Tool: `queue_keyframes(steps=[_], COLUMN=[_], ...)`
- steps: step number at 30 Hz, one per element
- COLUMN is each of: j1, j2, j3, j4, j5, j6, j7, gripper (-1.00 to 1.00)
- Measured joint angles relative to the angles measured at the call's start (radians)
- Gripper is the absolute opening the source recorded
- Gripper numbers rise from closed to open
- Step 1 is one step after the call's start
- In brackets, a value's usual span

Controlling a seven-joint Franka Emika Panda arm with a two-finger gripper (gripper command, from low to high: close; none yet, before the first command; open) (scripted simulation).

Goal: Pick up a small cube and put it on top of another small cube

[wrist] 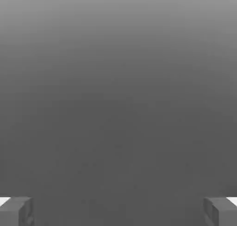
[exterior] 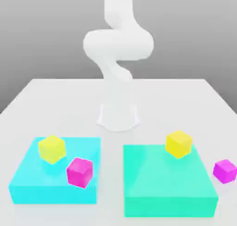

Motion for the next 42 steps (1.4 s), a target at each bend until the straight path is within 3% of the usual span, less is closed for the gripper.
queue_keyframes(steps=[17, 25, 30, 31, 37, 42], j1=[0.397, 0.528, 0.585, 0.593, 0.597, 0.563], j2=[0.622, 0.916, 1.097, 1.121, 1.133, 0.999], j3=[0.097, 0.165, 0.112, 0.102, 0.098, 0.143], j4=[-0.138, -0.198, -0.171, -0.166, -0.164, -0.193], j5=[0.016, -0.091, -0.162, -0.169, -0.174, -0.124], j6=[0.274, 0.402, 0.535, 0.554, 0.561, 0.456], j7=[-0.728, -0.975, -0.954, -0.949, -0.946, -0.983], gripper=[0.0, 0.0, 0.0, -1.0, -1.0, -1.0])
